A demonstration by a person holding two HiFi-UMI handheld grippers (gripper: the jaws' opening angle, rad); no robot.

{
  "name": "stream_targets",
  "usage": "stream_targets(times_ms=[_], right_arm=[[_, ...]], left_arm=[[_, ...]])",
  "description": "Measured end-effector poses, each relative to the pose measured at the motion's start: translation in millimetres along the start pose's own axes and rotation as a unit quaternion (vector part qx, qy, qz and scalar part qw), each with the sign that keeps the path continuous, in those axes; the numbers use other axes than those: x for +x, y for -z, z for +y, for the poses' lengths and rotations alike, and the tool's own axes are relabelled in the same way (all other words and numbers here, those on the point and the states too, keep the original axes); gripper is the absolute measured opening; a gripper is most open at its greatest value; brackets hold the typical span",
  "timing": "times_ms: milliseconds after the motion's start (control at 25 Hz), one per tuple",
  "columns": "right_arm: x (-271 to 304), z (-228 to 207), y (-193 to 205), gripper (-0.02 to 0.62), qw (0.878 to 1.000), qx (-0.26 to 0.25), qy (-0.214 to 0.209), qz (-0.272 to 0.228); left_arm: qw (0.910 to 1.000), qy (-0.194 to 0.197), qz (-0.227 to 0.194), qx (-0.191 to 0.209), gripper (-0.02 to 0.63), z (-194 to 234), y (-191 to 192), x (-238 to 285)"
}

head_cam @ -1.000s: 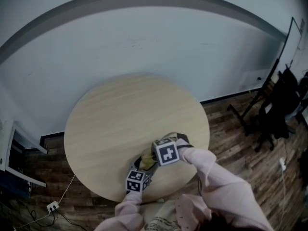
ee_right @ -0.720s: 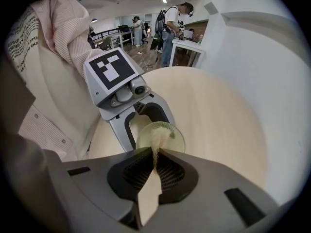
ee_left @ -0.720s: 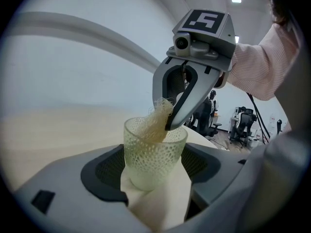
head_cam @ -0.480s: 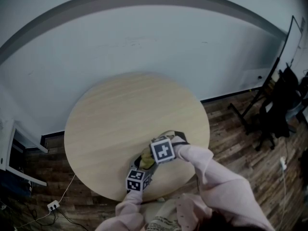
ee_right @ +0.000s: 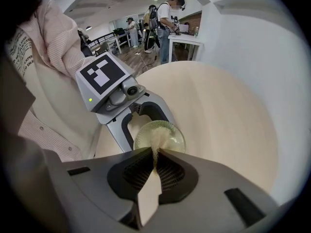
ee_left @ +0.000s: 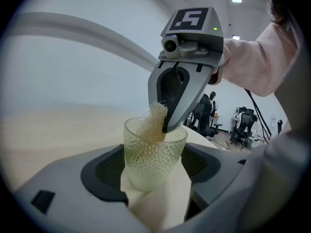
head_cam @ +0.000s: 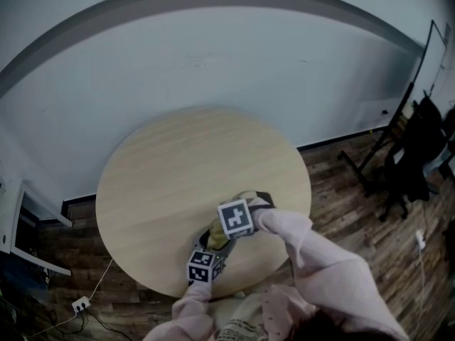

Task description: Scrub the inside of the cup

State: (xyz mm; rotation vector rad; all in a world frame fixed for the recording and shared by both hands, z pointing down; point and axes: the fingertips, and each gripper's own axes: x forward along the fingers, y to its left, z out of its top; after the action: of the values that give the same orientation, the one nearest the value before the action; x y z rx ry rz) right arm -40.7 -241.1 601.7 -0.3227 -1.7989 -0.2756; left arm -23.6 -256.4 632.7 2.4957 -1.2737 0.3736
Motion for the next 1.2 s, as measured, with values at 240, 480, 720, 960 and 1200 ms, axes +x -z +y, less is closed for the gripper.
stream_targets(times_ms=[240, 480, 720, 960, 1200], right_arm=[[6.1, -4.1, 7.0, 0.028, 0.999, 0.018, -0.018, 0.023], [10.6, -2.0, 8.6, 0.028, 0.997, 0.051, -0.047, 0.025], [10.6, -1.3, 7.4, 0.028, 0.995, 0.074, -0.058, 0.028], [12.8, 0.9, 5.6, 0.028, 0.992, 0.101, -0.074, 0.026], [15.0, 6.0, 1.5, 0.028, 0.984, 0.149, -0.095, 0.013]], left_arm=[[1.0000, 0.005, 0.004, 0.002, 0.360, -2.7, -0.2, 1.0], [1.0000, 0.004, -0.001, 0.004, 0.361, -0.9, -2.8, 2.8], [0.9999, 0.006, 0.010, 0.003, 0.360, -0.9, 2.3, 1.6], [1.0000, 0.007, 0.004, 0.005, 0.360, -0.2, -1.0, 1.5], [1.0000, 0.005, 0.008, 0.003, 0.360, 0.0, 1.2, -1.8]])
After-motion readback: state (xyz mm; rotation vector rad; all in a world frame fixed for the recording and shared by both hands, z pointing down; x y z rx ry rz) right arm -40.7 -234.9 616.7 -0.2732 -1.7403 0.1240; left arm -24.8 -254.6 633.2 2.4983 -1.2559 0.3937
